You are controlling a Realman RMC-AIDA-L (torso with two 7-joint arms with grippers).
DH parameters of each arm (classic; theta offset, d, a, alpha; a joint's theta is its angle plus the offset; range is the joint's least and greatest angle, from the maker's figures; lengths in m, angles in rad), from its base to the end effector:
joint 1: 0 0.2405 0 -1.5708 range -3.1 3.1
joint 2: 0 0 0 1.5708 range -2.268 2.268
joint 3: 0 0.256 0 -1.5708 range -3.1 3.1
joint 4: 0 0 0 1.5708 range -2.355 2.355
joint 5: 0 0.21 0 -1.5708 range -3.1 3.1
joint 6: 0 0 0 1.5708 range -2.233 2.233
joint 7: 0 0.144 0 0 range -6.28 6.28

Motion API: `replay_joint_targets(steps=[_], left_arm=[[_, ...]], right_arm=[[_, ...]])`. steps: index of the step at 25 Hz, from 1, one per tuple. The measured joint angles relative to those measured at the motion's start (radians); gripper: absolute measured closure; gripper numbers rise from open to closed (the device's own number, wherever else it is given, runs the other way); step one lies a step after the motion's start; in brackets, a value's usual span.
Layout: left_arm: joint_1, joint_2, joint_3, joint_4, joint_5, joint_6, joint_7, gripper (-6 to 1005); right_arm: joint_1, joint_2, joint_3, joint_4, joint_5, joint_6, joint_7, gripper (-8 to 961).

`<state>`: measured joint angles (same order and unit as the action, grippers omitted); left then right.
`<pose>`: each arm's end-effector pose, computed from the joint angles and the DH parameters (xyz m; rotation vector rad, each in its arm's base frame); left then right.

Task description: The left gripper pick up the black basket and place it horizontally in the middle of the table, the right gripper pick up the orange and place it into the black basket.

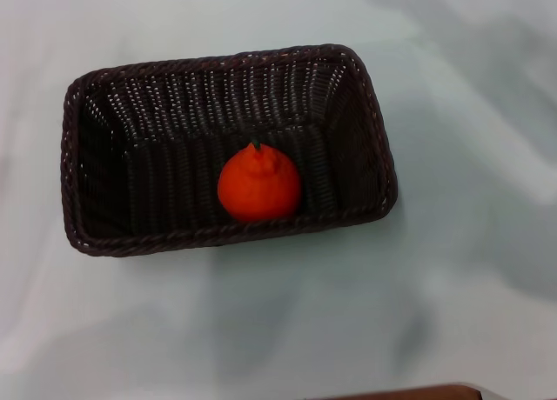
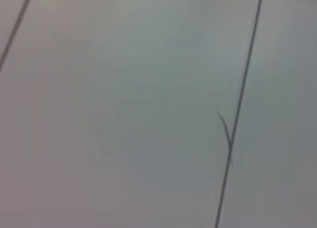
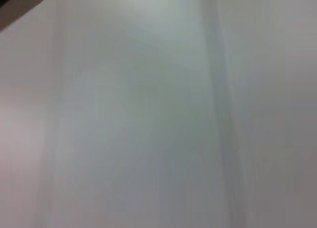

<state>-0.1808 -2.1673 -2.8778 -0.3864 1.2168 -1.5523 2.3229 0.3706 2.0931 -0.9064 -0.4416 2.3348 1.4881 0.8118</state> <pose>-0.3719 0.2340 0.0684 -1.4099 -0.6039 -1.0360 0.2738 0.3308 0.0618 -0.3334 -1.6884 -1.1158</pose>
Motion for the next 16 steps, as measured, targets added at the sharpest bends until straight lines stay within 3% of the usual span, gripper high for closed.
replay_joint_targets(steps=[3,7,16], left_arm=[[0.001,-0.001,0.0,0.021,-0.009,-0.007,0.034,80],[-0.003,-0.001,0.0,0.04,-0.011,-0.003,0.06,79],[-0.014,0.0,0.0,0.06,-0.012,0.026,0.064,80]], right_arm=[[0.036,0.004,0.143,0.271,0.087,0.101,-0.259,23],[0.059,0.006,0.285,0.462,0.091,0.119,-0.381,23],[0.063,0.007,0.287,0.504,0.09,0.128,-0.391,23]])
